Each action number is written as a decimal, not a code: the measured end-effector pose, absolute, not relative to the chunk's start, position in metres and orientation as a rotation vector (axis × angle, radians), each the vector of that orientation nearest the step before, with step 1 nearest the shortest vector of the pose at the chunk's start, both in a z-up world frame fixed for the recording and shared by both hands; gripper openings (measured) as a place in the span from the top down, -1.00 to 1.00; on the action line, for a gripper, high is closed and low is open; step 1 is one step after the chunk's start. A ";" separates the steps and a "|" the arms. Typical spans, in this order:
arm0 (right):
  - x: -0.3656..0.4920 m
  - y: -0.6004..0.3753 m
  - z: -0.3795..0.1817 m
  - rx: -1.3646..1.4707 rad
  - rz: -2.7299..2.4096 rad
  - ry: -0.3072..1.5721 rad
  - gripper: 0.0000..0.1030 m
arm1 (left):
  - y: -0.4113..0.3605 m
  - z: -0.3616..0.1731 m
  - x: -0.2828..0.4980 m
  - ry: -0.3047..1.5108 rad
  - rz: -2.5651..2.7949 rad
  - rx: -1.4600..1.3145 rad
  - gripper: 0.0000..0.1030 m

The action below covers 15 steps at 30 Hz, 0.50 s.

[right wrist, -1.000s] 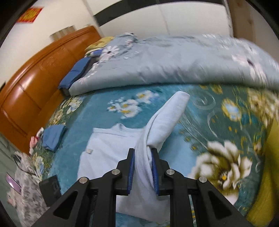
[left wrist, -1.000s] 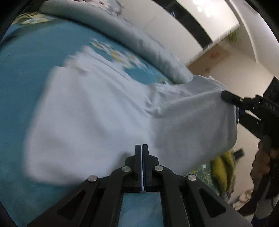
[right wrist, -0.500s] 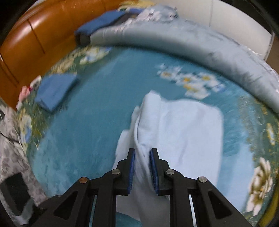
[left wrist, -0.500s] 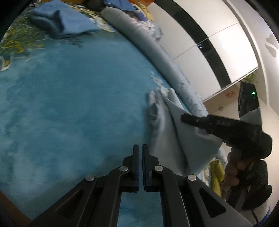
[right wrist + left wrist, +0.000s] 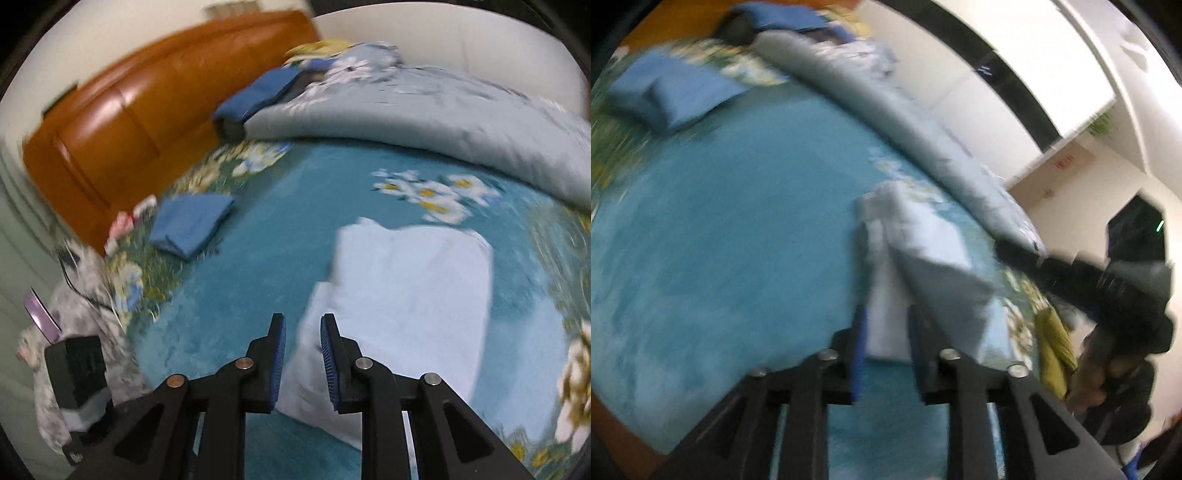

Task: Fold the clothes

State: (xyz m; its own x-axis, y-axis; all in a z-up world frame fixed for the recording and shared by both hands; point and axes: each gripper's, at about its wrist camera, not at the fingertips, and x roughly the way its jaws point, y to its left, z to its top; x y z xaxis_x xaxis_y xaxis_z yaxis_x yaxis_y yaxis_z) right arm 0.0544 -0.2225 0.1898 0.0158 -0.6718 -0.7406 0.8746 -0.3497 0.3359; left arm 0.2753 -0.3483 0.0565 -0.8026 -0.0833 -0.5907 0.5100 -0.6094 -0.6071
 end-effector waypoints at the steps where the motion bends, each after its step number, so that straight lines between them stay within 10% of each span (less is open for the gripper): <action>1: 0.046 -0.210 0.189 1.051 -1.646 0.247 0.55 | -0.346 0.063 0.266 1.140 -2.450 0.738 0.22; 4: 0.020 -0.171 0.180 1.077 -1.703 0.196 0.56 | -0.338 0.077 0.236 1.104 -2.471 0.727 -0.15; 12: -0.015 -0.122 0.151 1.118 -1.731 0.080 0.55 | -0.318 0.060 0.185 0.961 -2.374 0.888 -0.14; 13: -0.018 -0.118 0.148 1.120 -1.728 0.073 0.55 | -0.317 0.059 0.185 0.969 -2.372 0.881 -0.07; 15: -0.022 -0.114 0.142 1.130 -1.720 0.058 0.55 | -0.320 0.055 0.189 1.010 -2.368 0.843 0.76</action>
